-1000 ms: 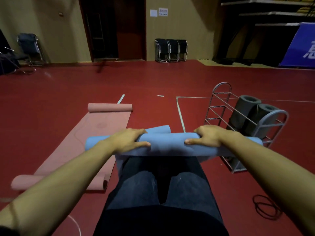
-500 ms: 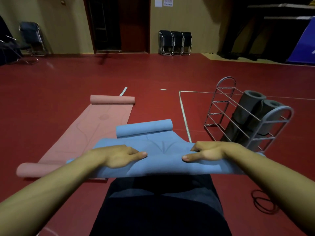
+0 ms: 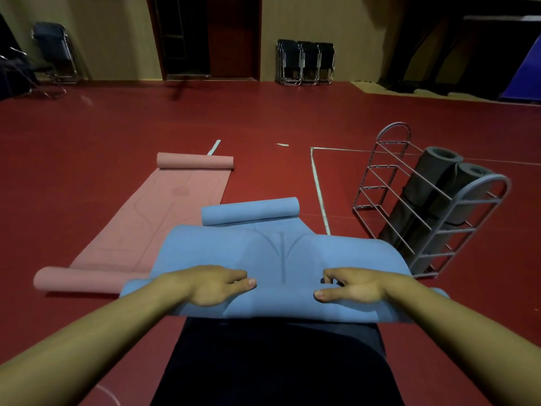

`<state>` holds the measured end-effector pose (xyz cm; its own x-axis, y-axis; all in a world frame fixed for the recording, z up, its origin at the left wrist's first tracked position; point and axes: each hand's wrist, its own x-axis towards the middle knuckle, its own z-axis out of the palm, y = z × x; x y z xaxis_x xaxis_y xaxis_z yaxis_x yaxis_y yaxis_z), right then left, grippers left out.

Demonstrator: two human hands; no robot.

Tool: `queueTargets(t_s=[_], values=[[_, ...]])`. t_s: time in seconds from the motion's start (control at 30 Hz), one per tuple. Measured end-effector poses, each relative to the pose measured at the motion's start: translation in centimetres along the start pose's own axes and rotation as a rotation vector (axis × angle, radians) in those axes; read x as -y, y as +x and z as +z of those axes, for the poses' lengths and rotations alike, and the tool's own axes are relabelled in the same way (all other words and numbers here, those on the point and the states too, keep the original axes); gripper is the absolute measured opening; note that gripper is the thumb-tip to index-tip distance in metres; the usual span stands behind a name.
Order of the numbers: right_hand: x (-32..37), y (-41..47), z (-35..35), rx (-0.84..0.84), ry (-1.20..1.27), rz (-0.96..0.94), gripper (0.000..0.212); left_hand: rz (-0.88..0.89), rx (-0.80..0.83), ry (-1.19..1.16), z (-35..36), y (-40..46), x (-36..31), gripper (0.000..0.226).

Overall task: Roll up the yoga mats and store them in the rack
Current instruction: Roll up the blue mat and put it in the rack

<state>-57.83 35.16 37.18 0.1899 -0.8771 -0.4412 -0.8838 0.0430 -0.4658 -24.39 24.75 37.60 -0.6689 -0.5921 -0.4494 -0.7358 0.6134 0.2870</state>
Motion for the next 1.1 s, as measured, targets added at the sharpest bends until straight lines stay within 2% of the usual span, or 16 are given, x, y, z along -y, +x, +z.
queueTargets(t_s=[0.1,0.23,0.33,0.4,0.47,0.53,0.57,0.67,0.73,0.83,0.97,1.1], values=[[-0.3,-0.2,0.4,-0.054,0.02,-0.056,0.057,0.03,-0.057,0.078,0.9,0.0,0.1,0.058],[-0.3,-0.7,0.6,-0.096,0.023,-0.079,0.056,0.12,-0.195,0.25,1.5,-0.1,0.0,0.085],[-0.3,-0.9,0.8,-0.117,0.007,-0.068,0.059,0.107,-0.209,0.21,1.7,0.2,-0.4,0.089],[-0.2,-1.0,0.8,-0.131,-0.045,-0.056,0.058,0.083,-0.195,0.133,2.3,0.4,-0.1,0.087],[-0.1,-0.9,1.0,-0.164,-0.089,-0.062,0.06,0.086,-0.251,0.103,2.6,0.4,0.1,0.072],[-0.2,-0.7,1.2,-0.188,-0.135,-0.074,0.074,0.106,-0.332,0.072,2.6,0.6,0.0,0.054],[-0.3,-0.6,1.2,-0.186,-0.153,-0.074,0.081,0.104,-0.353,0.058,2.5,0.9,0.1,0.053],[-0.2,-0.2,1.2,-0.188,-0.162,-0.043,0.08,0.102,-0.394,0.034,2.3,1.8,0.4,0.06],[-0.3,0.0,1.0,-0.212,-0.152,-0.018,0.067,0.138,-0.454,0.053,2.4,2.3,0.2,0.065],[-0.4,0.0,0.9,-0.252,-0.059,0.018,0.051,0.184,-0.552,0.157,3.3,2.5,-1.1,0.061],[0.3,-0.4,0.5,-0.252,-0.15,0.055,0.049,0.139,-0.706,0.251,5.2,2.7,-2.0,0.055],[1.0,-0.5,1.0,-0.329,-0.202,0.081,0.051,0.169,-0.776,0.322,5.6,3.2,-2.0,0.072]])
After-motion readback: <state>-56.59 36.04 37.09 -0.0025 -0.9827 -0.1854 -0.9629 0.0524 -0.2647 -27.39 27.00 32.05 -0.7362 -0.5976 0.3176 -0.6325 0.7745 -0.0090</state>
